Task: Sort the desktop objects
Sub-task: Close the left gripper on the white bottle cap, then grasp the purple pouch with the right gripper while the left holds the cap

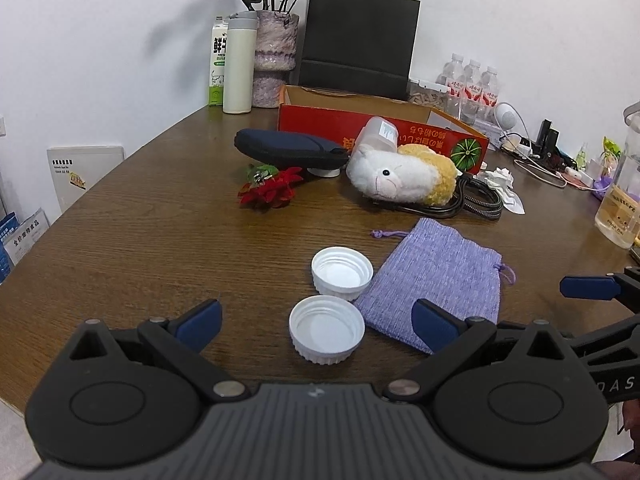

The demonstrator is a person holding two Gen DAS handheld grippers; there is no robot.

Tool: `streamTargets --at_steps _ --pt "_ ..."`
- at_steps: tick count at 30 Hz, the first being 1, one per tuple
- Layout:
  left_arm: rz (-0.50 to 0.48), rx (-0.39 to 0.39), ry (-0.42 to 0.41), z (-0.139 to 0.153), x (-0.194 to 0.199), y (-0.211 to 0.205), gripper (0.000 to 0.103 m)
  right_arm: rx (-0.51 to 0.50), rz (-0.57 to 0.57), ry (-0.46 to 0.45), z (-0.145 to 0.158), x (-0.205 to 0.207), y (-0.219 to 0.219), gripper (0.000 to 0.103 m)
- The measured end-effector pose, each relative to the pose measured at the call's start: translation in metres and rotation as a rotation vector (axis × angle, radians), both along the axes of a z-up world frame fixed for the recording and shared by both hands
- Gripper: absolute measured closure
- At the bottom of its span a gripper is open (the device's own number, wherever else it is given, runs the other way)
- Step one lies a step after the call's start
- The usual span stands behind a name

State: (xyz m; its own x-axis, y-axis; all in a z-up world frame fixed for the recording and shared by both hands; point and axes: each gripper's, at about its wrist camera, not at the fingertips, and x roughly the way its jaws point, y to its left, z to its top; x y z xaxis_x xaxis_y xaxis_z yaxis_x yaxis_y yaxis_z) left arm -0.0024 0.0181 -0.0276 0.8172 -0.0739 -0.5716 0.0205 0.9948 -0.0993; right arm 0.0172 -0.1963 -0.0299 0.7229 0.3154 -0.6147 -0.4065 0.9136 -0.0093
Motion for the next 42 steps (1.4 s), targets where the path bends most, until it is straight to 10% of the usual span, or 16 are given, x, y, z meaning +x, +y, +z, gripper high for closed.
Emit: streamTargets --at_steps 23,35,42 --pt "-0.093 0.066 -0.031 -0.011 -0.005 0.002 0.06 -0.046 0.088 -0.048 -0.013 0.013 0.038 0.0" --pt "-0.099 0.037 -0.039 -0.011 -0.003 0.008 0.061 0.042 0.115 -0.027 -0.021 0.022 0.036 0.003" --pt "-0.105 0.03 -0.042 -0.012 -0.003 0.009 0.061 0.055 0.164 -0.043 -0.018 0.019 0.039 0.03"
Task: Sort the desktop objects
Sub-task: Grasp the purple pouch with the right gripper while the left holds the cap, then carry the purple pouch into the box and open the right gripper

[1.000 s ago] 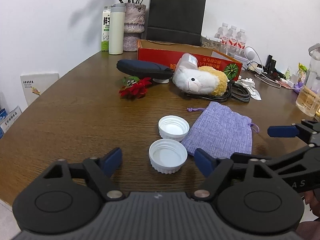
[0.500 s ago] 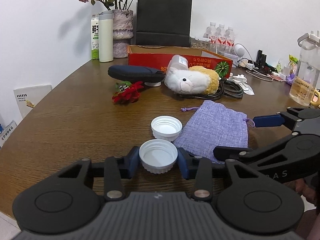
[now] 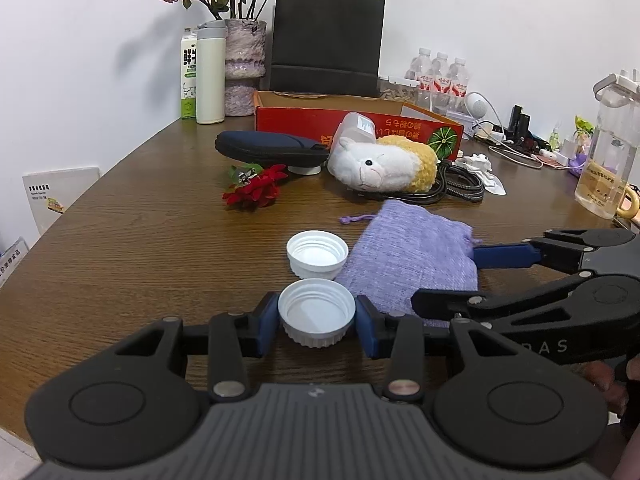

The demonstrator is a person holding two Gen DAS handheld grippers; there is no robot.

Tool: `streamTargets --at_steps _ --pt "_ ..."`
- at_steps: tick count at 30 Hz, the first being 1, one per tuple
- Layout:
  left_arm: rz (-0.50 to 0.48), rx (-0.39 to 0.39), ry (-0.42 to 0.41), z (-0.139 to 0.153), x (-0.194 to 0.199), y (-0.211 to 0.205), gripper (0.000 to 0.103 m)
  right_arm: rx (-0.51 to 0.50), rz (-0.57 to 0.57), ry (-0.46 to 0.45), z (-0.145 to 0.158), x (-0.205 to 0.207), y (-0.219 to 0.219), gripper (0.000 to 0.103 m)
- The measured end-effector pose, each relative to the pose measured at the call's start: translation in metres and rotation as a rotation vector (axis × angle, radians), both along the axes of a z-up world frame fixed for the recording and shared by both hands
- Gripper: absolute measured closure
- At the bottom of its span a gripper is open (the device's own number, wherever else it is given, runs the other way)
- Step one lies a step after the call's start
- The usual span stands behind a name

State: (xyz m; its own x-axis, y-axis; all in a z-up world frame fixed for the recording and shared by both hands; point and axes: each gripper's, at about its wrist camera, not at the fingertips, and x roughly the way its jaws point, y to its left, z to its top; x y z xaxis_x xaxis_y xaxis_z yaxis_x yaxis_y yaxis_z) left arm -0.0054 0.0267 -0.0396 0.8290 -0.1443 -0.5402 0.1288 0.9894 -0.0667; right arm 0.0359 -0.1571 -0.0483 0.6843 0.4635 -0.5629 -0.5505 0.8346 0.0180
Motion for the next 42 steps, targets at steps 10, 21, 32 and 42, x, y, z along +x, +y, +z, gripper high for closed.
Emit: streamTargets --at_steps 10,21,32,42 --pt "-0.003 0.001 -0.005 -0.001 -0.001 0.0 0.061 0.022 0.035 -0.01 0.003 -0.004 0.001 0.095" --pt "-0.015 -0.018 -0.062 0.016 -0.006 -0.001 0.062 0.116 -0.011 -0.056 0.018 -0.011 -0.018 0.101" --pt "-0.071 -0.056 -0.206 0.07 0.019 -0.008 0.062 0.208 -0.066 -0.212 0.067 -0.006 -0.045 0.101" --pt "-0.075 -0.067 -0.328 0.116 0.1 -0.022 0.062 0.235 -0.144 -0.333 0.105 0.068 -0.05 0.101"
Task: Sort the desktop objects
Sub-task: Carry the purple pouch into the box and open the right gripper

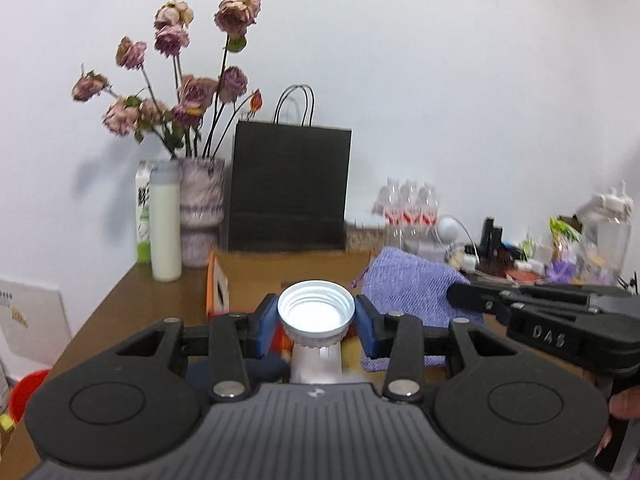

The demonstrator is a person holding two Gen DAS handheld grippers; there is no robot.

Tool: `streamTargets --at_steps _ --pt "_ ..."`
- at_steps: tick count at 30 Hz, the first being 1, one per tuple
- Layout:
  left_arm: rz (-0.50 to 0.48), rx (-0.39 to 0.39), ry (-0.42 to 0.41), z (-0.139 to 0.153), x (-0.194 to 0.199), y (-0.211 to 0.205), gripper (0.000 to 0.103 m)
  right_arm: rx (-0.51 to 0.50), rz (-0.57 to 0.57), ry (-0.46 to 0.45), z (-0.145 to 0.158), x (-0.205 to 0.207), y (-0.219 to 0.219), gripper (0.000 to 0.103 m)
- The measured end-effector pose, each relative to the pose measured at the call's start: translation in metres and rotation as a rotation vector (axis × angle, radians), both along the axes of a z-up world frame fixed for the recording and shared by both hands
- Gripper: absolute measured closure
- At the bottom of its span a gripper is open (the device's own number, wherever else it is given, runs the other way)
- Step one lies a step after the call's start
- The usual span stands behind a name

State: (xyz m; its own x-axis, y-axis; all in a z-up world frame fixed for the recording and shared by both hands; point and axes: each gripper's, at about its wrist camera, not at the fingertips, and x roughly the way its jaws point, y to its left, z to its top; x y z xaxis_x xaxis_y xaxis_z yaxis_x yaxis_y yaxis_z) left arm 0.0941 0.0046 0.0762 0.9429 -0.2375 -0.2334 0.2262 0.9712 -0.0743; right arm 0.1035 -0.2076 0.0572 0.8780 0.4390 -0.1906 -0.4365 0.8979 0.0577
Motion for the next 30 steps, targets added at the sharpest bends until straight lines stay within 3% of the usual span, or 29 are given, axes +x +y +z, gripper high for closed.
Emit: streamTargets --at_steps 12,18,30 --pt "0.02 -0.055 0.006 0.016 0.135 -0.012 0.062 0.062 -0.068 0.023 0.007 0.134 0.005 0.101" --pt "0.037 -0.054 0.09 -0.003 0.2 -0.02 0.062 0.052 -0.083 0.081 -0.01 0.191 0.001 0.101" --pt "0.071 0.011 0.265 -0.045 0.26 -0.022 0.062 -0.041 -0.089 0.244 -0.052 0.262 0.003 0.101"
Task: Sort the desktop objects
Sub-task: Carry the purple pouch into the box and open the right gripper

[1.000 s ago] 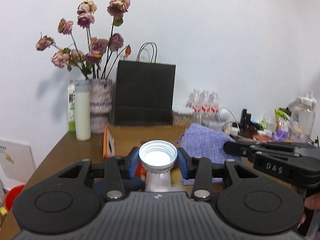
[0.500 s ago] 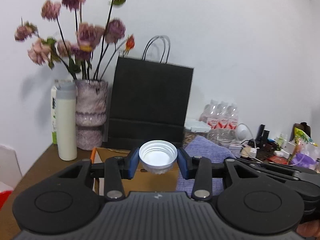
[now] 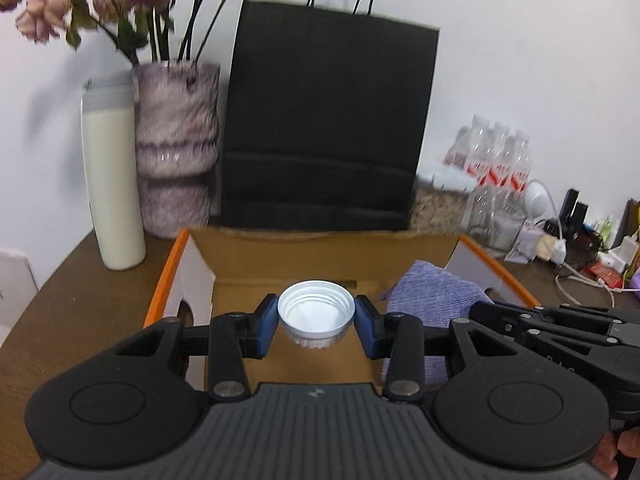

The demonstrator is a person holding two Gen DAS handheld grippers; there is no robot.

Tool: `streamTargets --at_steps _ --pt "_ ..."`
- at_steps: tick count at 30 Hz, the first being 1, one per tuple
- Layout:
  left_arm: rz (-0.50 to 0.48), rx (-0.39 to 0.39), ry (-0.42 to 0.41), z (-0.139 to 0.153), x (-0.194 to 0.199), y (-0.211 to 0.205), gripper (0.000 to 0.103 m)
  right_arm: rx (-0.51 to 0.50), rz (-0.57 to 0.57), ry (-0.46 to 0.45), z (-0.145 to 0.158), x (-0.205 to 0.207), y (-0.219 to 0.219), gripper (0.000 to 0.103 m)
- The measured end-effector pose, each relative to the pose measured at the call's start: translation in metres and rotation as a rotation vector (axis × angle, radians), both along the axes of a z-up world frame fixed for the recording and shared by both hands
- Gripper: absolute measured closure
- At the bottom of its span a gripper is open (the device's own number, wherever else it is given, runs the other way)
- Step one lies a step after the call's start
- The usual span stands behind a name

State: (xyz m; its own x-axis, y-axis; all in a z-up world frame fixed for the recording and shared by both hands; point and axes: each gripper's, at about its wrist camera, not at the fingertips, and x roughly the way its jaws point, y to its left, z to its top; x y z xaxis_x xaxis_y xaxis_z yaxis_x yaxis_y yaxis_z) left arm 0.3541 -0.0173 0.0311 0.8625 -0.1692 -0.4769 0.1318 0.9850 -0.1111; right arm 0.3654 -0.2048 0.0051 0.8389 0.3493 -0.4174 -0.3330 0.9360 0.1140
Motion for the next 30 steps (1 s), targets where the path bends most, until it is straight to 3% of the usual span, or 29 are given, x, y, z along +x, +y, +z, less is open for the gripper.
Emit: streamTargets --at_steps 10,13,15,17,19,20,21,22,25,30 --pt "-0.002 0.037 0.04 -0.01 0.002 -0.005 0.06 -0.041 0.0 0.075 -0.015 0.003 0.005 0.099" --pt "0.006 0.042 0.044 -0.011 0.003 -0.005 0.049 -0.061 -0.002 0.086 -0.015 0.002 0.008 0.091" --pt "0.017 0.049 0.04 -0.011 0.003 -0.005 0.03 -0.072 -0.009 0.089 -0.016 0.001 0.009 0.088" --pt "0.029 0.052 0.03 -0.01 0.001 -0.004 0.022 -0.079 -0.011 0.089 -0.015 0.0 0.009 0.078" --pt "0.03 0.055 0.026 -0.008 0.001 -0.004 0.019 -0.079 -0.015 0.084 -0.014 -0.001 0.009 0.047" --pt "0.032 0.056 0.024 -0.008 0.0 -0.004 0.012 -0.08 -0.017 0.08 -0.012 -0.002 0.009 0.039" --pt "0.037 0.057 0.023 -0.008 0.0 -0.005 0.0 -0.084 -0.02 0.074 -0.011 -0.003 0.009 0.023" --pt "0.042 0.058 0.019 -0.008 0.0 -0.005 0.0 -0.09 -0.02 0.069 -0.01 -0.004 0.01 0.011" --pt "0.055 0.062 0.019 -0.005 -0.001 -0.005 0.0 -0.114 -0.018 0.061 -0.007 -0.006 0.013 0.001" --pt "0.072 0.066 0.003 -0.003 -0.004 -0.006 0.0 -0.128 -0.021 0.055 -0.004 -0.01 0.015 0.0"
